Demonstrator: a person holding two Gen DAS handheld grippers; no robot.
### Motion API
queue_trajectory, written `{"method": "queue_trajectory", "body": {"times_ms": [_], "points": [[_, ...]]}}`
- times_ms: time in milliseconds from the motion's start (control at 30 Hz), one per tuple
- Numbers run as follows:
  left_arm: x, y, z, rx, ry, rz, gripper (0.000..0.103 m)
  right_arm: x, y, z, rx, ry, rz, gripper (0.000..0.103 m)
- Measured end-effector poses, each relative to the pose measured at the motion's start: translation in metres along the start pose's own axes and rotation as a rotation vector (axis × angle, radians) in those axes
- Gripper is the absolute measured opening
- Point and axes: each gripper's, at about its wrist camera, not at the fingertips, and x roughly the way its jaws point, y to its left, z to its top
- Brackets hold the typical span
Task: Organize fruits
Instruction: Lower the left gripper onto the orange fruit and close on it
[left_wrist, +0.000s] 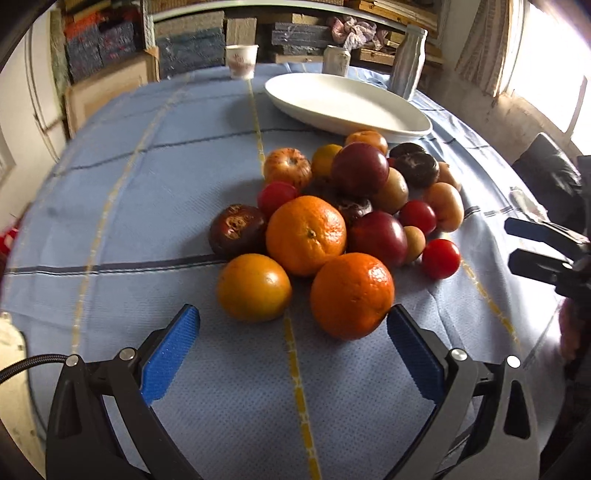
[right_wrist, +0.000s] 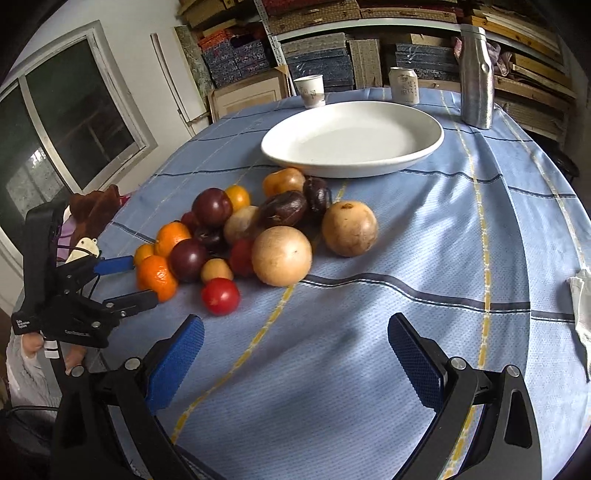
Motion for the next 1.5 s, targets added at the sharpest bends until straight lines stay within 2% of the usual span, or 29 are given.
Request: {"method": "queue_trajectory", "body": {"times_ms": [100,167,233,333,433,500,633,667,733,800,833,900,1033,1167,1233,1267,1300,1400,1500], "points": [[0.005,-0.002,-0.001,0.021,0.024,0.004,0.099,-0.004,-0.012,-0.002,0.013,0.003,0.012,0.1],[0.011,-0.008,0.0,0.068,0.038,0.049,0.099,-0.003,-0.014,-0.003,0.029,-0.001,0.035,0.1],[0.011,-0.008,0.004,0.089,0.031,0.04,0.099,0.0,-0.02,-0.001,0.042,0.0,0.054,0.1],[0.01,0.006,0.013,0.045,0.009,0.01,0.099,0.001,-0.025,0.002,0.055,0.001,0.062,0.1],[0.009,0.019,0.013,0.012,0.004,-0.063,0.099,0.006,-0.033,0.005,0.075,0.009,0.065,0.1],[0.007,0.023,0.011,0.009,-0.005,-0.082,0.099,0.007,-0.038,0.005,0.096,0.015,0.074,0.1],[-0.017,0.034,0.009,-0.023,-0.091,-0.12,0.099,0.009,-0.043,0.005,0.117,0.019,0.082,0.1],[-0.022,0.036,0.01,-0.028,-0.105,-0.122,0.099,0.009,-0.043,0.005,0.117,0.02,0.083,0.1],[-0.024,0.042,0.013,-0.047,-0.111,-0.065,0.099,0.011,-0.042,0.006,0.112,0.023,0.086,0.1],[-0.011,0.044,0.014,-0.056,-0.084,-0.007,0.099,0.012,-0.041,0.006,0.104,0.026,0.088,0.1],[-0.007,0.045,0.013,-0.061,-0.075,-0.005,0.099,0.012,-0.04,0.006,0.1,0.026,0.09,0.1],[-0.004,0.047,0.015,-0.082,-0.089,-0.032,0.099,0.012,-0.04,0.005,0.099,0.024,0.091,0.1],[-0.001,0.048,0.016,-0.074,-0.107,-0.027,0.099,0.013,-0.042,0.005,0.106,0.024,0.095,0.1],[0.003,0.058,0.013,-0.13,-0.096,-0.108,0.099,0.012,-0.043,0.005,0.112,0.018,0.101,0.1],[0.005,0.068,0.009,-0.18,-0.085,-0.12,0.099,0.011,-0.045,0.005,0.12,0.01,0.103,0.1],[0.004,0.07,0.009,-0.173,-0.082,-0.099,0.099,0.01,-0.046,0.004,0.124,0.005,0.103,0.1],[0.001,0.07,0.007,-0.157,-0.077,-0.027,0.099,0.009,-0.047,0.004,0.127,-0.001,0.104,0.1],[-0.011,0.071,0.003,-0.122,-0.12,0.064,0.099,0.008,-0.049,0.004,0.134,-0.008,0.106,0.1],[-0.008,0.055,0.005,-0.059,-0.099,0.068,0.099,0.01,-0.048,0.003,0.131,0.0,0.107,0.1]]}}
